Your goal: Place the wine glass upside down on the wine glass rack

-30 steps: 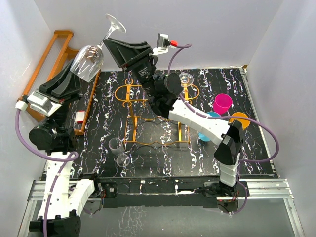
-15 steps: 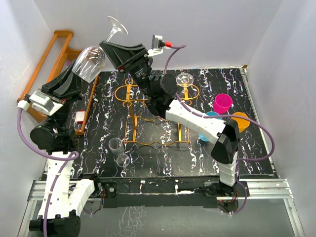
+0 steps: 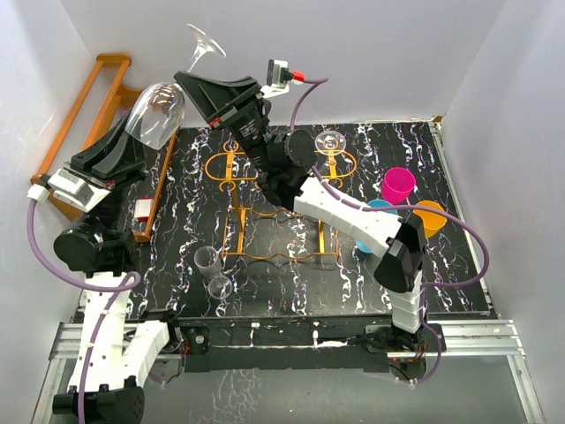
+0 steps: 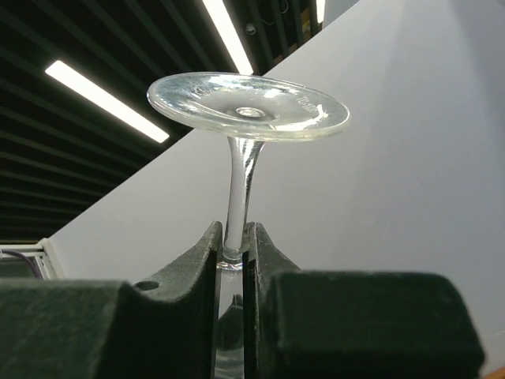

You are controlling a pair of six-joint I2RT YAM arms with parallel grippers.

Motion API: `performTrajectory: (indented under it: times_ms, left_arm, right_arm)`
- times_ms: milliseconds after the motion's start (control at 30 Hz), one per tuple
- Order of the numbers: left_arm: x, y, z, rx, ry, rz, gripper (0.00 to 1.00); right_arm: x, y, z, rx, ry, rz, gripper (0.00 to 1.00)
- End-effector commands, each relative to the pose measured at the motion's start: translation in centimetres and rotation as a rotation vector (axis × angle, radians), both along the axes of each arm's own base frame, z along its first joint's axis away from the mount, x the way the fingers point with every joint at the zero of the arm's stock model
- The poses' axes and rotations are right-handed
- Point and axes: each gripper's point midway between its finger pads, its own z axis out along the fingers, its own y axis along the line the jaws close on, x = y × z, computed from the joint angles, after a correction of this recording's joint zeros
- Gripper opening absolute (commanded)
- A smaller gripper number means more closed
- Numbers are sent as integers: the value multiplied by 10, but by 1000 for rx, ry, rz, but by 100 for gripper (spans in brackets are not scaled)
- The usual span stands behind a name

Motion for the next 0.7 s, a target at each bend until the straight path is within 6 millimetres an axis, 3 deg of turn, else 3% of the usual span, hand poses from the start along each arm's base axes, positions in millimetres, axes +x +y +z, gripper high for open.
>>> performTrajectory:
  times_ms: [0, 233, 400, 467, 533, 567, 667]
  left_arm:
    - [-10, -3, 7, 4, -26, -20, 5]
    - [-5, -4, 5, 6, 4, -26, 38]
    - [-4, -4, 4, 9, 14, -28, 40]
    - [-3, -5, 4, 10, 24, -28, 46]
    - [-1, -6, 0, 22, 42, -28, 57]
    - [-1, -6, -1, 30, 54, -22, 63]
    - [12, -1, -11, 39, 137, 27, 96]
  right_arm:
    - [-14, -17, 29, 34, -52, -29, 8]
    - [-4, -43, 41, 6, -32, -201, 8]
    - [3, -62, 47, -5, -27, -302, 8]
    - [5, -71, 50, -7, -29, -335, 8]
    - [9, -77, 49, -31, -28, -387, 8]
    - [1, -91, 60, -25, -44, -416, 8]
    - [-10, -111, 67, -84, -63, -481, 8]
